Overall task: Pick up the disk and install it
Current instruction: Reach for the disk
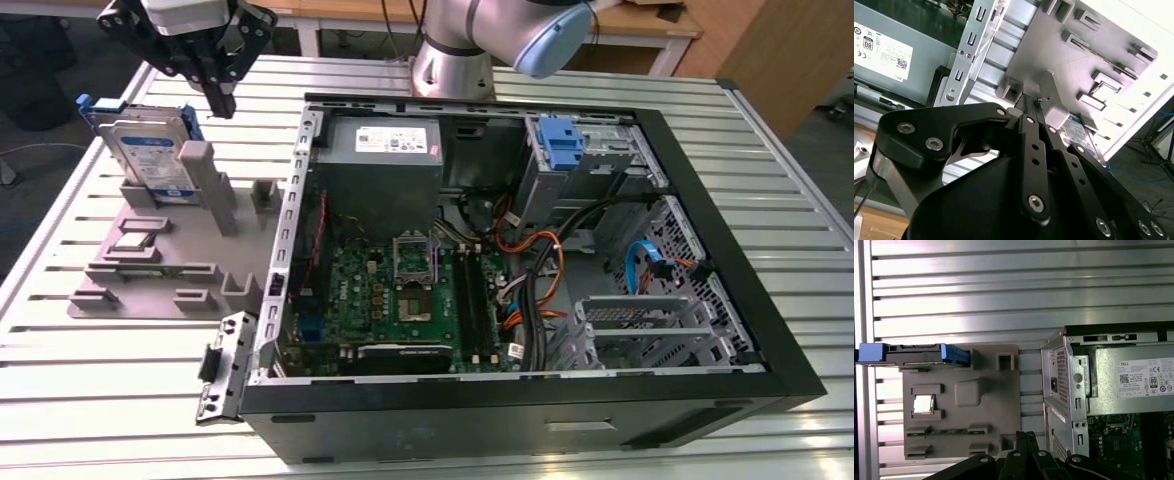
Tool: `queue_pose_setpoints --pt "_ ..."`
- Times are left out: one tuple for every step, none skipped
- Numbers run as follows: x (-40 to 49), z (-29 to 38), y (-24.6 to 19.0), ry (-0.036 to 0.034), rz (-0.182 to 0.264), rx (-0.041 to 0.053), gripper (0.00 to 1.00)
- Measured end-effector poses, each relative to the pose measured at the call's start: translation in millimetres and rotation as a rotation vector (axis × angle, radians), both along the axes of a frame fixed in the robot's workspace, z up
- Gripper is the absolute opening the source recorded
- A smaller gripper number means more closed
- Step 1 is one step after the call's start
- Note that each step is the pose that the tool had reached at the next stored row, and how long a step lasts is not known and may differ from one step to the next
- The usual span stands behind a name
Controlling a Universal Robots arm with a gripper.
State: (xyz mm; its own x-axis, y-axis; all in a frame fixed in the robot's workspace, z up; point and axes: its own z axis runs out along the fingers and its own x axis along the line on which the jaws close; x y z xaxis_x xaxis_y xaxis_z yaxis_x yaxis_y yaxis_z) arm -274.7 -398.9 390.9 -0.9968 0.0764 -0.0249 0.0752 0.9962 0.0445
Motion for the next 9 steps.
queue_pose_setpoints --pt "-0.6 0.0 0.0 0.0002 0.000 -0.0001 0.11" --pt "-1.5 -0.1 0.0 0.0002 0.000 -0.0001 0.11" --pt "-2.7 -0.2 0.0 0.0001 0.000 -0.0001 0.11" --pt "-3.9 -0.3 0.0 0.0001 0.000 -0.0001 0.11" --pt "-5.1 -0.5 0.0 0.0001 0.000 -0.0001 0.11" --pt "-6.2 -0.6 0.0 0.0001 0.000 -0.0001 0.11" --pt "-7.4 -0.7 0.0 0.0001 0.000 0.0000 0.11" --pt "-8.5 -0.8 0.0 0.0001 0.000 -0.0001 0.11" --pt "-9.4 -0.9 0.0 0.0001 0.000 0.0000 0.11"
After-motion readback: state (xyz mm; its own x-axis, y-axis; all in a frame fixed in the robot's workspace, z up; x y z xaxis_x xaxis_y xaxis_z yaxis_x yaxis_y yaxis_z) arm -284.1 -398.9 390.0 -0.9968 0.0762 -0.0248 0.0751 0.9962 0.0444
